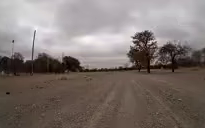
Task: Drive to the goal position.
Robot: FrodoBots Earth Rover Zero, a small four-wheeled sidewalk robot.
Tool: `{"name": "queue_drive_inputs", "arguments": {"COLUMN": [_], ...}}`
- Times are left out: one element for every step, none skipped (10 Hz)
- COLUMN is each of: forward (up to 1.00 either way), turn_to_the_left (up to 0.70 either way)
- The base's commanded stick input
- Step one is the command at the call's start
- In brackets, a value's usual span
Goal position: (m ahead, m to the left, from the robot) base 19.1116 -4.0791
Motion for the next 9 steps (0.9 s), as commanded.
{"name": "queue_drive_inputs", "arguments": {"forward": [0.00, 0.00, 0.00, 0.00, 0.00, 0.00, 0.06, 0.04, 0.00], "turn_to_the_left": [-0.13, -0.30, 0.00, 0.00, 0.00, 0.00, -0.01, 0.00, 0.00]}}
